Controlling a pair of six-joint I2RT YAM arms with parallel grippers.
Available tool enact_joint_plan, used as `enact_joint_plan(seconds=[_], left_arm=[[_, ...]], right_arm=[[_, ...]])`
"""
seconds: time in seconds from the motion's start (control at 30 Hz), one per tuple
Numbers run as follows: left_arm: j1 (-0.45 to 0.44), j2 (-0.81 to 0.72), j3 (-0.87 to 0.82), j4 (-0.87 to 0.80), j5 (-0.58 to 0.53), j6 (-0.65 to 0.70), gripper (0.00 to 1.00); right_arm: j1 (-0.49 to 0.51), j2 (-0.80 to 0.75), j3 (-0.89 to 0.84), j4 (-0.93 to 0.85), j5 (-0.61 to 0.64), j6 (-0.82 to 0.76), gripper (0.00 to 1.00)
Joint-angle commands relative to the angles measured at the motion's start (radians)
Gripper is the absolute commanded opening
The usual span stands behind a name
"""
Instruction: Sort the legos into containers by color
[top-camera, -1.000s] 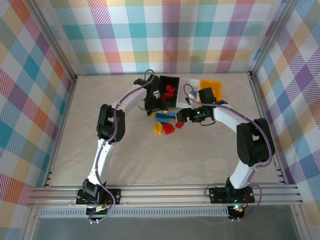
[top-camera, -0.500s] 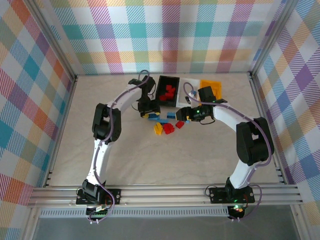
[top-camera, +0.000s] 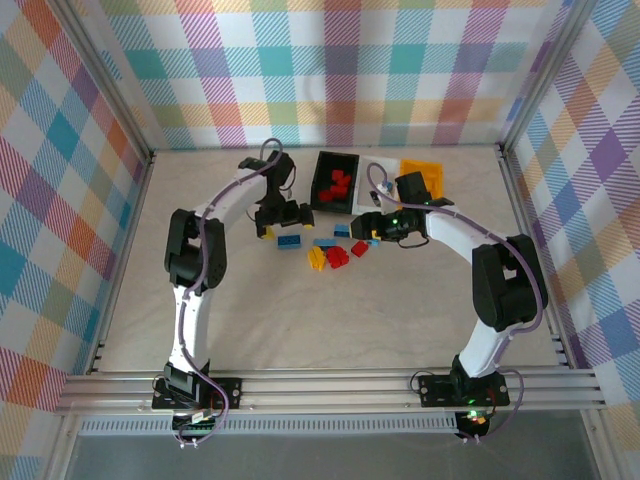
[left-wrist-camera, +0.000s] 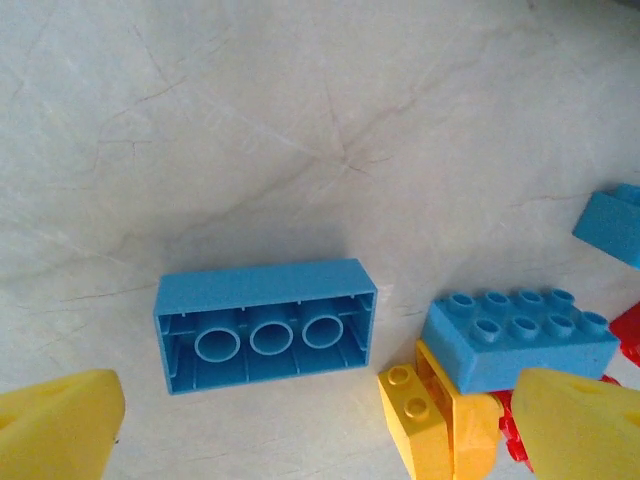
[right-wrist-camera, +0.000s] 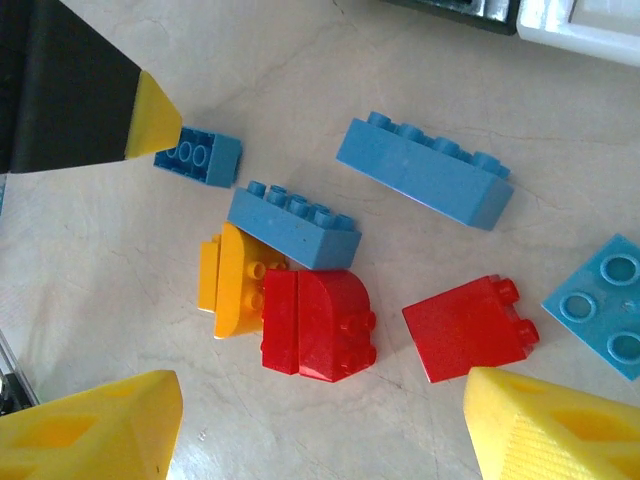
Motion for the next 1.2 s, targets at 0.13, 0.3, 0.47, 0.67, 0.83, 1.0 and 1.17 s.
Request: enact_joint_plan(seconds=[0.13,0.3,0.47,0.67,0.83,1.0,1.17], left_arm=[[0.005,-0.023,-0.038,-0.031,-0.051,0.025,1.0],[-0.008,0.03,-0.019,-0.024,-0.061,0.013,1.0],[-0.029,0.09,0.04,-0.044,-0.083,0.012,1.0],[-0.039,0.112,0.023,-0.043,-0.091,0.012,0.94],[-0.039,0.122,0.011,-0.04,-0.085,0.011,0.77],[-0.037,0.116,0.006,-0.038,-0.08,0.009,0.67],[-0.031,0.088,0.008,-0.048,-0.076,0.015,0.58]], right_arm=[[0.011,-0.025,-0.021,0.032,-0.025,0.03,0.75],[0.011,-0.042,-0.028,0.023,-0.021,0.024,0.75],[0.01,-0.049,-0.037,0.014,-0.018,0.024,0.73],[0.021,-0.034,-0.004,-0.042,0.081,0.007,0.73],[0.052,0.052,0.108,-0.144,0.194,0.001,0.74],[0.071,0.138,0.216,-0.17,0.253,0.036,0.75],[0.097,0.222,0.33,-0.206,0.252,0.047,0.76]])
